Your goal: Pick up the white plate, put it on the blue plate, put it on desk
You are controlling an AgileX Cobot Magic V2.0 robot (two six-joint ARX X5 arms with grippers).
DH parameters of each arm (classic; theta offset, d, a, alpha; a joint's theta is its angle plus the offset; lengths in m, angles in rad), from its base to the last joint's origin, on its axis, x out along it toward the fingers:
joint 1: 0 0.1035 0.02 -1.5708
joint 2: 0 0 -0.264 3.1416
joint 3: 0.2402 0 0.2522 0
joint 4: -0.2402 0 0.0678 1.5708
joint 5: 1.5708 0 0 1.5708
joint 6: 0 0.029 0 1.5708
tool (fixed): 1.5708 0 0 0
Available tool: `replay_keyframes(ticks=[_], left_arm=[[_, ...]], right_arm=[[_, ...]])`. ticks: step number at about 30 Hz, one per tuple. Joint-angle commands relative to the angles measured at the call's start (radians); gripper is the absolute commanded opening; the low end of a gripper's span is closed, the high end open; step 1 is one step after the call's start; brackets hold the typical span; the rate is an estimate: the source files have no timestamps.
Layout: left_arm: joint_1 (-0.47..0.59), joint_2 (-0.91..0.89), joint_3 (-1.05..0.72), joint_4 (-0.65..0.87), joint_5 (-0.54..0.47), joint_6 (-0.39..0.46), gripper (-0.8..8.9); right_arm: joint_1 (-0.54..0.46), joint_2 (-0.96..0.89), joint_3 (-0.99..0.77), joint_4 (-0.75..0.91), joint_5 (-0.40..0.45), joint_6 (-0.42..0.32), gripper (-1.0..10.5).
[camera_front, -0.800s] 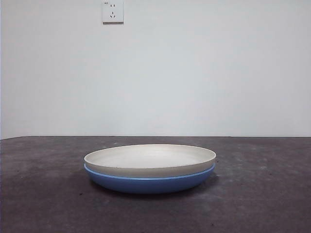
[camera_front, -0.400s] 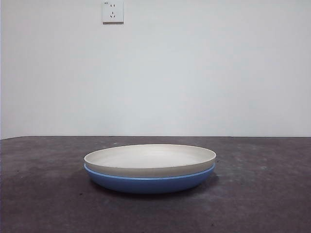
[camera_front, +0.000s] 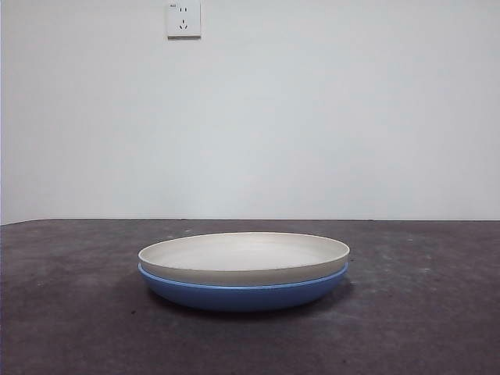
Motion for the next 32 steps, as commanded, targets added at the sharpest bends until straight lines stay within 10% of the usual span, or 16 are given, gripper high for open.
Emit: replay_keyframes(ticks=[1, 12, 32], left_arm=[[0.106, -0.046, -0.098, 0.156, 0.005, 0.053, 0.26], [0.344, -0.409, -0.849, 0.865, -0.019, 0.038, 0.26], [0.361, -0.589, -1.239, 0.976, -0.071, -0.072, 0.26]], right_arm=[[0.005, 0.002, 0.017, 0.01, -0.003, -0.008, 0.1], [0.005, 0.002, 0.017, 0.01, -0.003, -0.008, 0.1], [0.005, 0.002, 0.017, 0.01, -0.003, -0.008, 0.1]])
